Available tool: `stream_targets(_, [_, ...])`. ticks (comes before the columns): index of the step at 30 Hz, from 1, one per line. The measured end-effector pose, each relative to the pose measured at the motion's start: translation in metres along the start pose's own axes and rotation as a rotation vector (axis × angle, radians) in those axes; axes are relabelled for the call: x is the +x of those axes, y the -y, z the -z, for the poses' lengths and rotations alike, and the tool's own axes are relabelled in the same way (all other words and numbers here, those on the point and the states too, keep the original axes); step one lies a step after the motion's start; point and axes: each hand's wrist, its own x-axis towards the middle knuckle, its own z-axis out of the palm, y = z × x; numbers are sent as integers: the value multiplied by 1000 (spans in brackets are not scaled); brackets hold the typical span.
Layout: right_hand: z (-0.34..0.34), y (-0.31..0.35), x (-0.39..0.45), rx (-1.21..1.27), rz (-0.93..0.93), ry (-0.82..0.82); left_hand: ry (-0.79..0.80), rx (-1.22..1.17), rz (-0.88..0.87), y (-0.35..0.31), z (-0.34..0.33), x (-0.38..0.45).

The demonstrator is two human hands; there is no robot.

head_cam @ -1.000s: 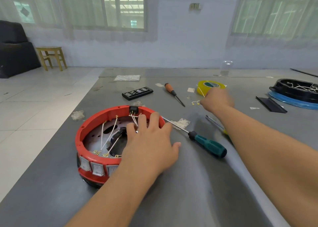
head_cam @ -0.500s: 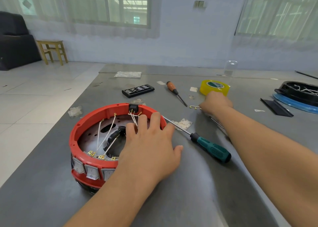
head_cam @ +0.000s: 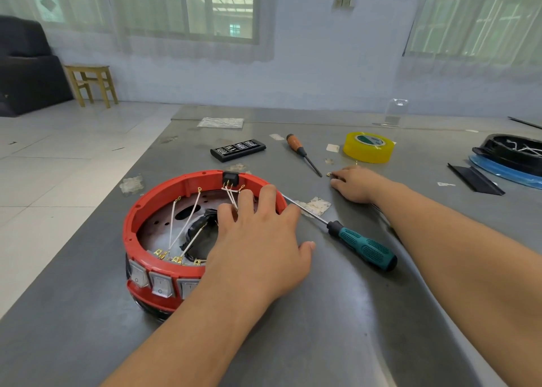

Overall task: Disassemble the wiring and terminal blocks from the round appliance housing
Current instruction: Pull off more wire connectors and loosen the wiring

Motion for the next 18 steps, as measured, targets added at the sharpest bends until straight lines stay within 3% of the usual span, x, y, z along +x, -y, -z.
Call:
stream_targets(11, [17,13,-35,55,6,-71,-14,-16,1,1,-1,1])
stream_targets(18, [27,75,-131,484,174,-263,-84,-261,134,0,12,2])
